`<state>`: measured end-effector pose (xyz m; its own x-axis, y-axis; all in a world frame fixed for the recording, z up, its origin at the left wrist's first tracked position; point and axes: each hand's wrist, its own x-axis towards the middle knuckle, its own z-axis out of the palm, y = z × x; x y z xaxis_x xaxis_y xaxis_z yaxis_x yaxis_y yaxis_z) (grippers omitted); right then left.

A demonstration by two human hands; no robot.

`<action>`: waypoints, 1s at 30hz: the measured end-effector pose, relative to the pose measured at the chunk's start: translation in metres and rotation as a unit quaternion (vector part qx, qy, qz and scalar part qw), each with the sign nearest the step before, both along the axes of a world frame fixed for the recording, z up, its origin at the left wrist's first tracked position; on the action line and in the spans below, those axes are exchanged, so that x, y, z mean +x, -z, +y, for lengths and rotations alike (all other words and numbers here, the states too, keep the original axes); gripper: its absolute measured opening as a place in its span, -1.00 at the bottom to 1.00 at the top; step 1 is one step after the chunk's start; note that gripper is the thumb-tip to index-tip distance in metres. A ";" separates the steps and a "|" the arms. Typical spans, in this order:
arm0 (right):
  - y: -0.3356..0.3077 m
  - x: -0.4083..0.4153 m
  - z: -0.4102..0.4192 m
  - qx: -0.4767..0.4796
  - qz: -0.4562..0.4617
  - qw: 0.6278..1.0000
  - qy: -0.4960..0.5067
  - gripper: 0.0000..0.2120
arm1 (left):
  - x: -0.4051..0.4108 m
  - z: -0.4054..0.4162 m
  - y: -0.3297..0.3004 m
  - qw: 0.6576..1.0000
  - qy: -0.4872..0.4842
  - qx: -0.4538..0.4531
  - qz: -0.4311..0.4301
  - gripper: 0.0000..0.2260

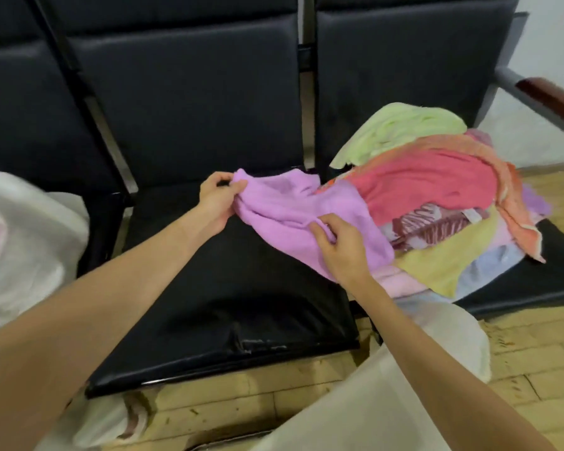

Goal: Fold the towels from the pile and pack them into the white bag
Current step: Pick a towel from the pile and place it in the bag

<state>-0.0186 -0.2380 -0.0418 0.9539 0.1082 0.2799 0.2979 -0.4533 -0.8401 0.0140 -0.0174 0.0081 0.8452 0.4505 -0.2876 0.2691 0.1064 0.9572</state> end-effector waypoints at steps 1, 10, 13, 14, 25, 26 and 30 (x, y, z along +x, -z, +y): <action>0.009 -0.005 0.009 -0.020 0.011 0.999 -0.026 -0.83 | -0.013 0.013 0.009 1.000 -0.010 0.021 0.016 -0.90; 0.049 -0.041 0.065 -0.045 0.146 0.982 -0.111 -0.94 | -0.098 0.096 0.065 0.949 0.040 0.273 0.156 -0.79; 0.052 -0.054 0.068 -0.104 0.129 0.982 -0.096 -0.88 | -0.108 0.107 0.077 0.939 0.036 0.301 0.164 -0.80; 0.053 -0.058 0.067 -0.132 0.122 0.979 -0.100 -0.87 | -0.110 0.109 0.081 0.941 0.023 0.298 0.158 -0.81; 0.066 -0.081 0.063 -0.382 0.151 0.903 -0.123 -0.77 | -0.150 0.101 0.117 0.801 0.309 0.513 0.003 -0.67; 0.067 -0.080 0.064 -0.373 0.162 0.907 -0.111 -0.73 | -0.151 0.100 0.115 0.788 0.332 0.518 0.010 -0.70; 0.067 -0.075 0.066 -0.419 0.155 0.893 -0.057 -0.85 | -0.152 0.100 0.116 0.751 0.363 0.551 -0.001 -0.80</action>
